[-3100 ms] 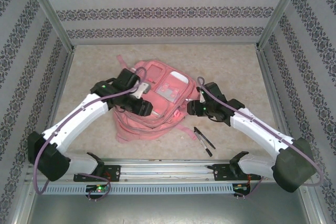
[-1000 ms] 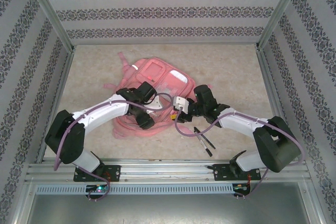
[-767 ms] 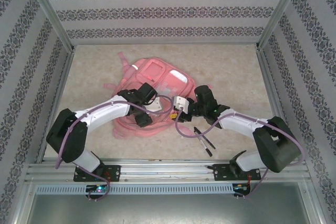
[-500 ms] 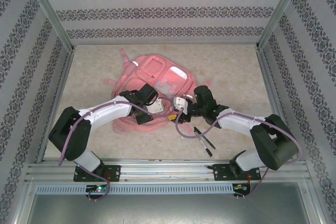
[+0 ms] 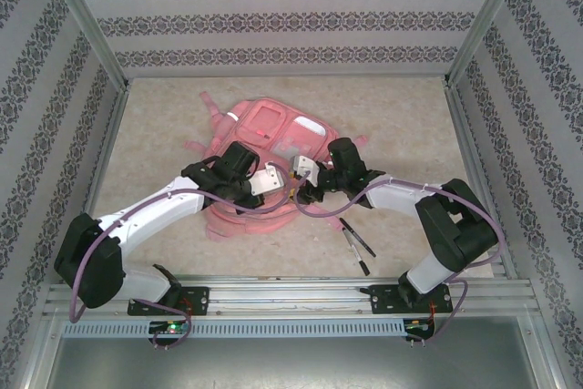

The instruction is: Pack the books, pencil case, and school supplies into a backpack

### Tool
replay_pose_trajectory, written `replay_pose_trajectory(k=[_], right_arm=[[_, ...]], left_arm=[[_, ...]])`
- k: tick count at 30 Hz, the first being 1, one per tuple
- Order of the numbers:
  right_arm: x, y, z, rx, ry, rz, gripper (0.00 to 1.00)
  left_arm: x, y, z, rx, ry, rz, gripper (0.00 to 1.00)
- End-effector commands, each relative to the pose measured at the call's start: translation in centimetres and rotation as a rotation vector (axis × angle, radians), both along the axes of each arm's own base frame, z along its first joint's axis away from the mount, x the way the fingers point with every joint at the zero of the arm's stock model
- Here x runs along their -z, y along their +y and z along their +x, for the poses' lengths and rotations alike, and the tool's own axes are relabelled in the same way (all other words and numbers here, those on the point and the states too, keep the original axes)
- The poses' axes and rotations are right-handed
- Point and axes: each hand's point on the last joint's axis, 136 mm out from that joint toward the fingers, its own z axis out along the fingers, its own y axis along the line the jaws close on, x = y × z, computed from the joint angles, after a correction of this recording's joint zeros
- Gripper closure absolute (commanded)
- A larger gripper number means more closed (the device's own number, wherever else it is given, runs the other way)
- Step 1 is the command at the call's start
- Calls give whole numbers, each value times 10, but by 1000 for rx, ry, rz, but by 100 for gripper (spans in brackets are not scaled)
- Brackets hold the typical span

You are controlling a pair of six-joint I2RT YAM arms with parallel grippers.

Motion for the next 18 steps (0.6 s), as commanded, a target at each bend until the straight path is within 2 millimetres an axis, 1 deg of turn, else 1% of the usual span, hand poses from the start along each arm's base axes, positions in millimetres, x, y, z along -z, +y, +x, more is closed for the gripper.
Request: replay_pose_trajectory(k=[1, 3, 6, 8, 11, 18], right_arm=[[-5, 2, 12, 36, -10, 12, 48], [-3, 0, 7, 26, 1, 6, 48], [10, -10, 1, 72, 27, -27, 49], [22, -17, -7, 85, 47, -50, 50], [30, -16, -11, 80, 51, -62, 50], [19, 1, -3, 39, -3, -78, 50]], left_arm=[[-10, -12, -4, 41, 4, -102, 100], [-9, -12, -1, 24, 5, -118, 100], [-6, -12, 0, 16, 16, -128, 100], [-6, -12, 0, 9, 27, -142, 100], [-8, -15, -3, 17, 35, -168, 100], [-9, -19, -6, 44, 49, -190, 100]])
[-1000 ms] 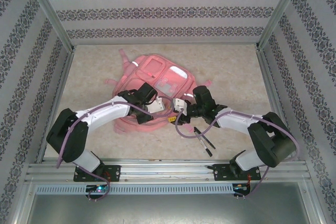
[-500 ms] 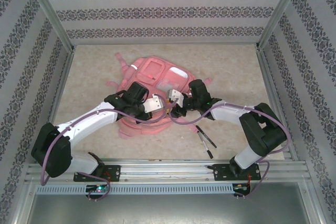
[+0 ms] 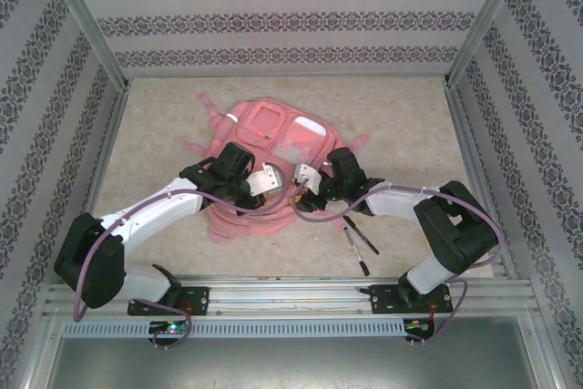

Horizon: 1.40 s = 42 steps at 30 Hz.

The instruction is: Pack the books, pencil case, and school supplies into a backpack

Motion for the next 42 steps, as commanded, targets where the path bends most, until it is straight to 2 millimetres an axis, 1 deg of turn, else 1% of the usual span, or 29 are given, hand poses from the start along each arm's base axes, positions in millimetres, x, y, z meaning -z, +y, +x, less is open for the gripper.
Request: replay_pose_trajectory(k=[1, 5, 7, 10, 11, 13, 17, 21, 25, 28, 30, 32, 35, 36, 37, 39, 40, 42], right_arm=[[-8, 11, 6, -39, -36, 0, 50], [-5, 12, 0, -86, -29, -4, 50], [-5, 11, 1, -82, -27, -1, 49], [-2, 7, 7, -51, -21, -6, 46], [-2, 4, 12, -26, -19, -7, 46], [-2, 2, 15, -11, -1, 6, 45], [2, 8, 6, -66, 48, 25, 42], [14, 6, 16, 23, 112, -4, 41], [23, -2, 31, 145, 138, -10, 37], [26, -1, 27, 138, 151, -1, 36], [25, 5, 19, 87, 154, 11, 37], [22, 11, 4, -9, 155, 35, 40], [17, 15, -21, -147, 151, 57, 47], [16, 14, -25, -169, 147, 60, 53], [15, 13, -28, -181, 142, 60, 61], [14, 11, -33, -196, 120, 60, 68], [14, 9, -35, -202, 114, 60, 73], [12, 8, -37, -208, 111, 64, 80]], left_arm=[[-14, -10, -2, 24, 0, -86, 100], [-14, -10, -3, 26, 0, -96, 100], [-15, -10, -4, 25, -3, -102, 100], [-18, -10, -5, 31, -7, -113, 100], [-17, -10, -6, 35, -3, -116, 100], [-18, -11, -8, 44, 1, -123, 100], [-18, -13, -7, 39, 4, -135, 100], [-17, -14, -7, 36, 11, -141, 100], [-14, -13, -9, 38, 18, -134, 100], [-11, -12, -9, 38, 24, -127, 100], [-9, -12, -9, 38, 30, -123, 100], [-7, -13, -8, 33, 34, -124, 100], [-7, -14, -6, 27, 36, -125, 100], [-7, -14, -5, 24, 36, -124, 100], [-6, -13, -5, 19, 36, -120, 100], [-6, -13, -4, 15, 36, -119, 100], [-6, -13, -3, 11, 37, -120, 100], [-6, -14, -2, 7, 36, -122, 100]])
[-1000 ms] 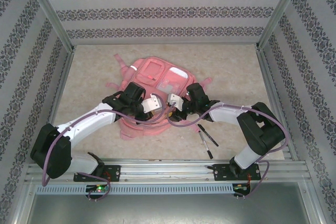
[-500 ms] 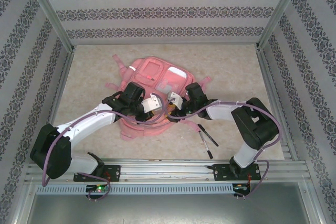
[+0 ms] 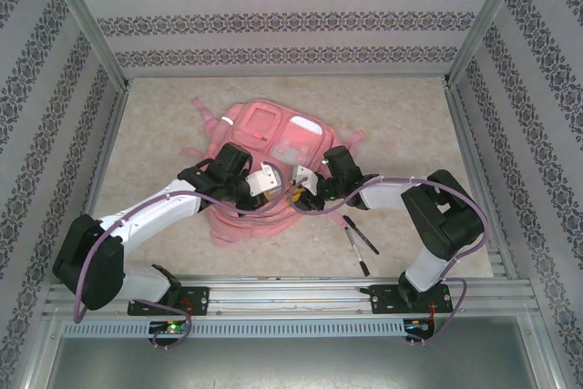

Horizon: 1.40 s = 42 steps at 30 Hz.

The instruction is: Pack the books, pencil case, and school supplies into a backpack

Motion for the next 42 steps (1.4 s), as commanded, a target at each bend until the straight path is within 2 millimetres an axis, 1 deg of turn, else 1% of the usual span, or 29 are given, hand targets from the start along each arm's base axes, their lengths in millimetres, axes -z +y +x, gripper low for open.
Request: replay_pose_trajectory(k=[1, 5, 7, 11, 14, 17, 19, 21, 24, 26, 27, 28, 29, 31, 32, 33, 34, 35, 36, 37, 38, 39, 40, 41, 42], right_arm=[[-5, 2, -25, -99, 14, 35, 85], [-12, 1, -29, -107, 12, 47, 95], [-14, 0, -29, -101, 16, 52, 99], [-17, 1, -30, -65, 51, 61, 100], [-21, 7, -40, -48, 106, 89, 100], [-20, 19, -53, -31, 159, 83, 100], [-18, 30, -55, 21, 192, 82, 100], [-18, 41, -53, 110, 252, 110, 100], [-17, 55, -42, 293, 357, 172, 100], [-15, 62, -38, 390, 441, 203, 98], [-15, 66, -41, 416, 482, 225, 92], [-18, 69, -42, 429, 497, 260, 88], [-19, 68, -42, 468, 515, 296, 84], [-15, 57, -38, 568, 560, 340, 72], [-11, 49, -36, 622, 581, 342, 69], [-7, 40, -36, 669, 588, 334, 65], [-4, 31, -36, 713, 586, 321, 61], [-1, 24, -39, 740, 576, 306, 57], [-2, 16, -42, 768, 563, 299, 49], [-5, 10, -44, 794, 552, 294, 48], [-9, 3, -44, 829, 550, 284, 47], [-7, -8, -46, 879, 551, 246, 39], [-8, -16, -48, 902, 540, 204, 4], [-10, -24, -50, 913, 495, 136, 2], [-20, -30, -49, 899, 416, 81, 2]], left_arm=[[-4, -7, 1, 0, 18, -50, 100], [-3, -6, 4, -17, 16, -44, 100], [-3, -7, 5, -24, 21, -48, 100], [-3, -10, 8, -56, 35, -65, 100], [-5, -15, 10, -79, 65, -103, 100], [-11, -24, 13, -105, 89, -174, 100], [-13, -30, 14, -118, 106, -217, 100], [-13, -36, 14, -125, 128, -252, 100], [-8, -42, 15, -134, 165, -274, 100], [-6, -45, 14, -131, 183, -279, 100], [-5, -46, 14, -133, 189, -280, 100], [-7, -47, 15, -143, 189, -286, 100], [-9, -46, 19, -167, 184, -289, 100], [-14, -39, 28, -249, 176, -291, 99], [-18, -35, 32, -295, 175, -293, 95], [-20, -30, 36, -354, 178, -288, 88], [-23, -25, 38, -405, 187, -283, 85], [-25, -19, 39, -464, 203, -283, 84], [-26, -15, 37, -517, 231, -288, 77], [-28, -11, 35, -563, 258, -295, 72], [-29, -8, 31, -618, 296, -308, 64], [-31, -3, 26, -672, 335, -319, 58], [-31, 0, 21, -716, 367, -325, 56], [-32, 4, 15, -765, 407, -332, 54], [-32, 10, 10, -824, 448, -337, 52]])
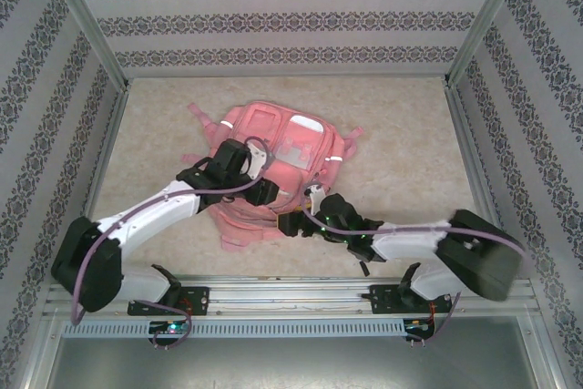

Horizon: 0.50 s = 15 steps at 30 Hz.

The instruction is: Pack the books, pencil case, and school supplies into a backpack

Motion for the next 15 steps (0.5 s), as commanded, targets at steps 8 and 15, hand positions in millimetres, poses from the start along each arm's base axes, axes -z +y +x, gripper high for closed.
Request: replay_pose_trajectory(k=[8, 15], right_arm=[[-69, -71, 20, -99, -670, -570, 2], [-54, -42, 16, -718, -1005, -602, 9]], left_arm=[[18, 9, -75, -336, 463, -94, 52], [27, 14, -79, -472, 459, -68, 51]])
